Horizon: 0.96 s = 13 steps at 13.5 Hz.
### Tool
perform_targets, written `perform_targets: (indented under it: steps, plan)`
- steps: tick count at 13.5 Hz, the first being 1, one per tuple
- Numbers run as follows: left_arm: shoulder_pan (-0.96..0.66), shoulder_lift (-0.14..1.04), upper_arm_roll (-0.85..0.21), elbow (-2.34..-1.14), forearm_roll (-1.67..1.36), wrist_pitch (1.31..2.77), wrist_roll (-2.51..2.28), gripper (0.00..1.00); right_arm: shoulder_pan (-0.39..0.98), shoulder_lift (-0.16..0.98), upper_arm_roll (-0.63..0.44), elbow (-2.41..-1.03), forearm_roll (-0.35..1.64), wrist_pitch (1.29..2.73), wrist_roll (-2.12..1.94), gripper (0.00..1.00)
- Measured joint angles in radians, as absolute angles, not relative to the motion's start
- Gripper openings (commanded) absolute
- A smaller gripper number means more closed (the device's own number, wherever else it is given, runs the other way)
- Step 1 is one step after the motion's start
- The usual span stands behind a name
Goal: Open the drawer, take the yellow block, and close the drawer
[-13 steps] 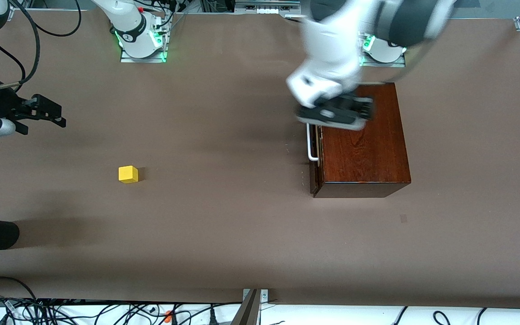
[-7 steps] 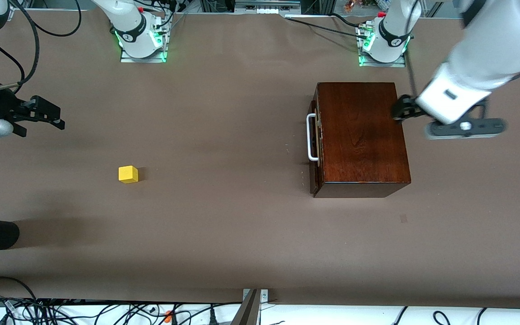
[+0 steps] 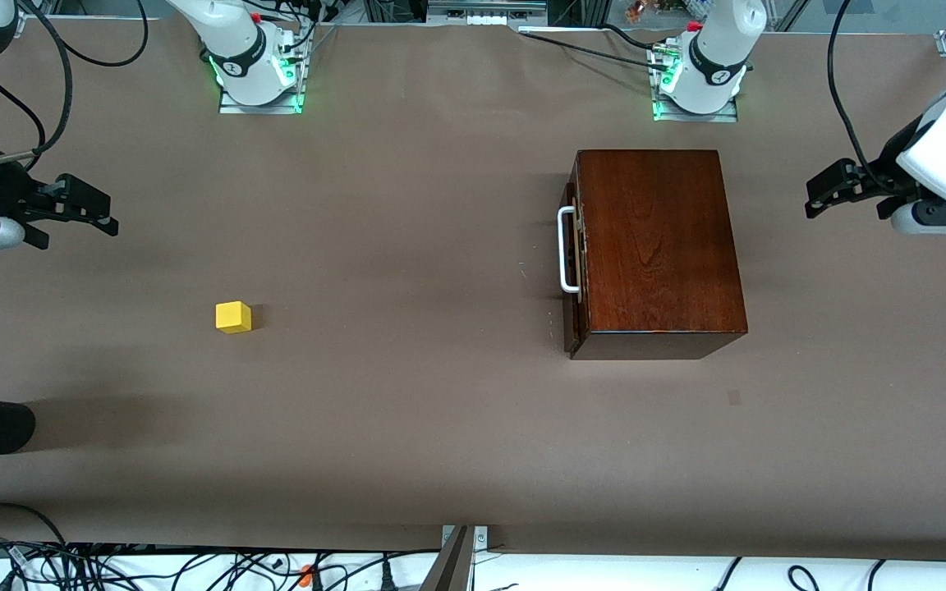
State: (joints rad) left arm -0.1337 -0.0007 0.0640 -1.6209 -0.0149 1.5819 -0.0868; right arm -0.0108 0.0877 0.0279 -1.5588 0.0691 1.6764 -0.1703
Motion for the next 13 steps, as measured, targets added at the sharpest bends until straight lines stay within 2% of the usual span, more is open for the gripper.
perform_targets:
  steps: [13]
  plan:
    - [-0.138,-0.006,0.058,-1.606,-0.015,1.564,-0.061,1.00,-0.010,0.088,0.031,-1.559,0.069,1.677,-0.170,1.00]
